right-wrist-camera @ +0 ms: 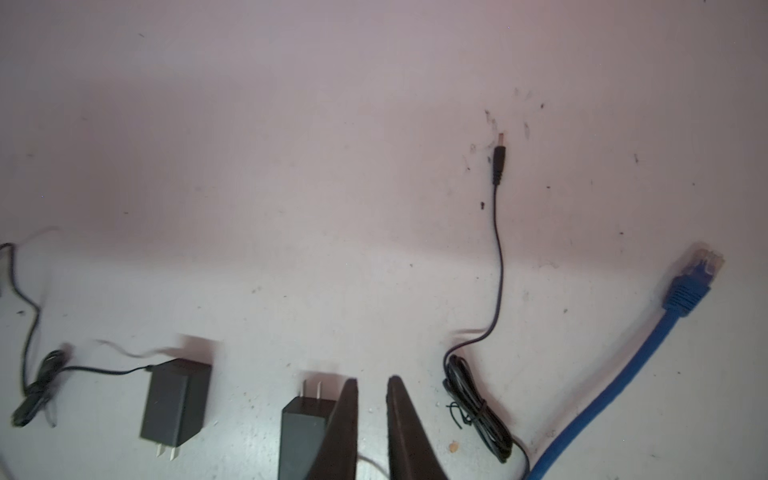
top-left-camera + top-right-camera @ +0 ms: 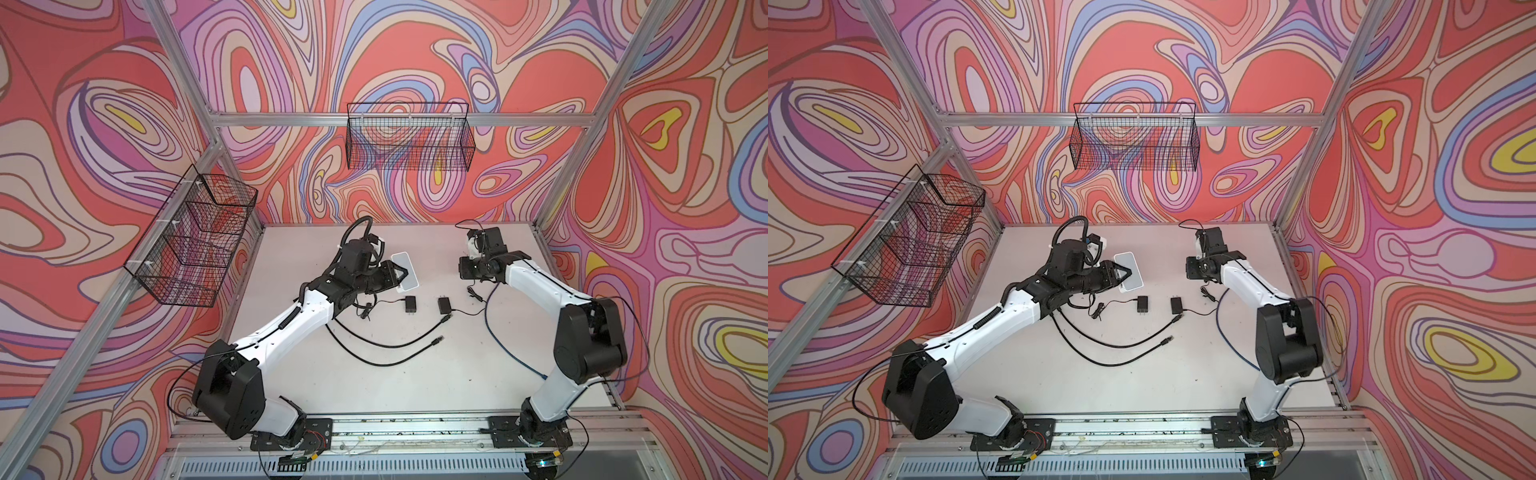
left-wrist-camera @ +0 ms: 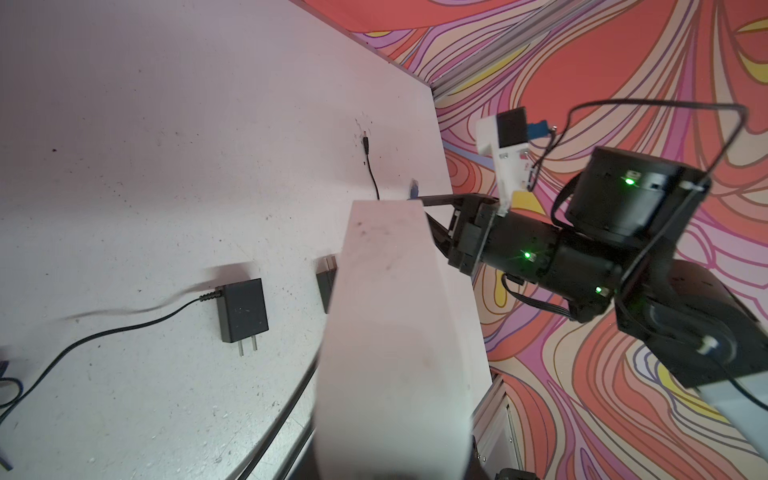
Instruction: Insert the plug into the switch port
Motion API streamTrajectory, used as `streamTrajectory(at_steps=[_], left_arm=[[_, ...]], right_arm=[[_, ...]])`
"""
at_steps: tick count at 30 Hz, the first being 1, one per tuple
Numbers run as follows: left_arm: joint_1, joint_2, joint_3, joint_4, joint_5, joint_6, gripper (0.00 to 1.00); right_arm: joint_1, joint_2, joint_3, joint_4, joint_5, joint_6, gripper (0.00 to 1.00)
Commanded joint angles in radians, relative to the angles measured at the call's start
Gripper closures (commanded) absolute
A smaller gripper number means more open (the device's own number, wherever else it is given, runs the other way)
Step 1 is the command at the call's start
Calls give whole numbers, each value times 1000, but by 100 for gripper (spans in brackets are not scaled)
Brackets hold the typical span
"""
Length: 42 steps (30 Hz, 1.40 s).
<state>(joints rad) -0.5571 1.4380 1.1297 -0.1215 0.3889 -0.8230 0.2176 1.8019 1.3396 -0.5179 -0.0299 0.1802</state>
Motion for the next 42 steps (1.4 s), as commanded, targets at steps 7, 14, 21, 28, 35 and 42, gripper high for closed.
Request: streamTrajectory(at_steps=[7,14,21,28,35,42], left_arm=[[15,-82,-42,-15,-20,31,88],[20,-77,-52,-7,3,33,88],[38,-94,-74,-6,14,39,88],[58,-101,-91,7,33,36,89],[77,-120,-110,10,48,37,89],[86,-136,-126,11,60,38,89]], right_arm=[[-1,83,13,-87,127,94,74],[-1,151,51,-134,170,127,65],[-1,205,76,-148,185,142,59],[0,258,110,-169,199,147,74],[-1,249,96,-169,194,163,100],[30,113,67,-146,115,86,100]])
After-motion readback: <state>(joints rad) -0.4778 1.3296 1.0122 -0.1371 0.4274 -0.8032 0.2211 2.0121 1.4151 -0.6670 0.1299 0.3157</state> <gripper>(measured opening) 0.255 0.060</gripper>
